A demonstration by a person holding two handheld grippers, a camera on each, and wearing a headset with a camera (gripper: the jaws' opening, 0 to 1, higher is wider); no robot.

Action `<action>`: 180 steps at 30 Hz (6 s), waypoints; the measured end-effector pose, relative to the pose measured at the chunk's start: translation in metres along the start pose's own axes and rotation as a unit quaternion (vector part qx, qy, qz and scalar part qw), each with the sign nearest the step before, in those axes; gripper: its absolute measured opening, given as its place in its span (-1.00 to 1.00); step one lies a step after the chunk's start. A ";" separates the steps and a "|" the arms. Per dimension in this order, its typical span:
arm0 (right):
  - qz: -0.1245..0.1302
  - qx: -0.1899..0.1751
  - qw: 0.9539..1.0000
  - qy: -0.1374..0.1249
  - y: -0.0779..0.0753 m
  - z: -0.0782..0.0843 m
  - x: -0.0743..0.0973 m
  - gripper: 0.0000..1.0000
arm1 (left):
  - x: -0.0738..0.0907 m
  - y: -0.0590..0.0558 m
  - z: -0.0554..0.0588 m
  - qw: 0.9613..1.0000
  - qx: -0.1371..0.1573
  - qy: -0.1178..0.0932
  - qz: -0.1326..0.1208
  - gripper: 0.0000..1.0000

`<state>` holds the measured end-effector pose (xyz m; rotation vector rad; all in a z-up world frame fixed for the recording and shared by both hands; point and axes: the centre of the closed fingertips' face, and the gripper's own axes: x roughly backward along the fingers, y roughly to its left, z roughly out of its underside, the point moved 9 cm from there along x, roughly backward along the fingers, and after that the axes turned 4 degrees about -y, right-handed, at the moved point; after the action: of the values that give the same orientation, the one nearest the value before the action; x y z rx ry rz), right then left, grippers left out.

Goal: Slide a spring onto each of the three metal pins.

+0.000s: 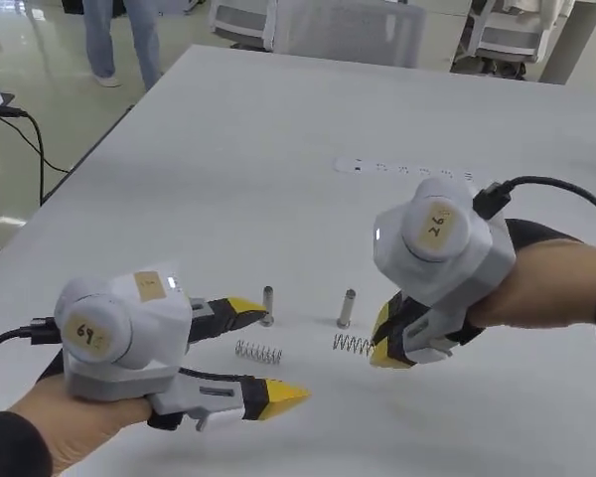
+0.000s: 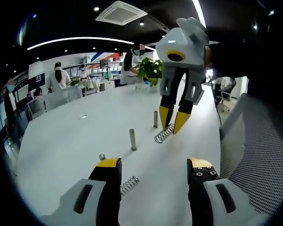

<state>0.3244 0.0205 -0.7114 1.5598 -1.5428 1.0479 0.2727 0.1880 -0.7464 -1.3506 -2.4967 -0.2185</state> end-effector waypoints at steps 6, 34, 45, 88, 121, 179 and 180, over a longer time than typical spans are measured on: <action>-0.011 0.025 1.000 -0.002 0.003 -0.007 0.004 -0.75 | -0.005 -0.003 -0.006 1.000 -0.010 -0.005 0.016 -0.02; -0.045 0.089 0.995 -0.007 0.017 -0.019 0.008 -0.75 | -0.023 -0.020 -0.017 0.996 -0.032 -0.027 0.077 -0.58; -0.054 0.102 0.993 -0.007 0.020 -0.019 0.008 -0.75 | -0.024 -0.022 -0.016 0.995 -0.039 -0.025 0.086 -0.79; -0.063 0.075 0.995 -0.017 0.021 -0.007 0.004 -0.74 | -0.022 -0.028 -0.026 0.992 -0.030 -0.052 0.108 -0.86; -0.062 0.068 0.995 -0.039 0.027 -0.045 0.028 -0.74 | -0.026 -0.028 -0.024 0.993 -0.042 -0.041 0.107 -0.85; -0.024 0.053 0.998 -0.015 0.004 -0.035 0.028 -0.74 | 0.021 0.012 0.006 0.999 0.021 -0.038 -0.014 -0.01; -0.023 0.052 0.998 -0.015 0.003 -0.035 0.029 -0.74 | 0.022 0.013 0.006 0.999 0.023 -0.039 -0.017 0.01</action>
<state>0.3180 0.0393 -0.6706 1.6810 -1.4852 1.0985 0.2710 0.2137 -0.7454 -1.3245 -2.5727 -0.1176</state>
